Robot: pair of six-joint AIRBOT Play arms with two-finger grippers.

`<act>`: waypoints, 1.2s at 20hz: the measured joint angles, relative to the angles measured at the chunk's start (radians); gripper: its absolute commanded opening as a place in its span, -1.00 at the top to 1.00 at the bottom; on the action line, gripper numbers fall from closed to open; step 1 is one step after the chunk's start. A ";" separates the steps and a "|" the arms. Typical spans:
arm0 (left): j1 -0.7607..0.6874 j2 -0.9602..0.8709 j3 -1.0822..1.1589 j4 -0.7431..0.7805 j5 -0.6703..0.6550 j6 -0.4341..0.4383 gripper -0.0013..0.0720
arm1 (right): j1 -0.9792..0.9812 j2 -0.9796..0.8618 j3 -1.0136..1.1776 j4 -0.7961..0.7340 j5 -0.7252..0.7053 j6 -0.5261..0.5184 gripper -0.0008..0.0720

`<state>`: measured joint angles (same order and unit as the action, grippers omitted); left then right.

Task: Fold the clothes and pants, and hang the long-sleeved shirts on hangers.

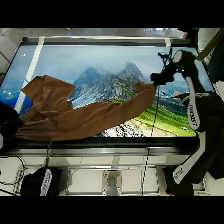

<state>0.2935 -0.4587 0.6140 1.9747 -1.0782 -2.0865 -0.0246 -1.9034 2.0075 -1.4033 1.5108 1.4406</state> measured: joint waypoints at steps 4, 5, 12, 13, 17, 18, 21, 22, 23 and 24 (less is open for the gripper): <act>0.067 -0.003 0.035 0.040 0.005 0.012 0.90 | -0.062 0.208 -0.038 -0.076 0.206 -0.007 0.94; 0.083 -0.006 0.039 0.043 0.005 0.017 0.90 | -0.070 0.267 -0.089 -0.082 0.234 0.000 0.94; 0.122 -0.029 -0.022 0.056 0.008 0.035 0.90 | -0.071 0.649 -0.826 -0.051 0.162 0.056 0.03; 0.124 -0.030 -0.041 0.056 0.009 0.036 0.90 | -0.071 0.685 -0.933 -0.049 0.141 0.058 -0.10; 0.127 -0.032 -0.083 0.059 0.025 0.037 0.90 | -0.071 0.773 -1.152 -0.087 0.147 0.064 -0.10; 0.127 -0.032 -0.087 0.059 0.032 0.038 0.90 | -0.071 0.793 -1.161 -0.105 0.156 0.065 -0.10; 0.127 -0.032 -0.094 0.060 0.045 0.038 0.90 | -0.071 0.856 -1.137 -0.157 0.100 0.074 -0.10; 0.127 -0.032 -0.096 0.060 0.047 0.038 0.90 | -0.071 0.871 -1.125 -0.167 0.045 0.085 -0.10; 0.127 -0.032 -0.097 0.060 0.049 0.038 0.89 | -0.071 0.877 -1.116 -0.171 -0.012 0.098 -0.10; 0.127 -0.032 -0.097 0.060 0.050 0.038 0.90 | -0.071 0.873 -1.110 -0.169 -0.064 0.110 -0.10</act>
<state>0.4202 -0.4911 0.5167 2.0342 -1.0283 -2.0487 -0.0952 -1.0302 0.8978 -1.5719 1.4467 1.5509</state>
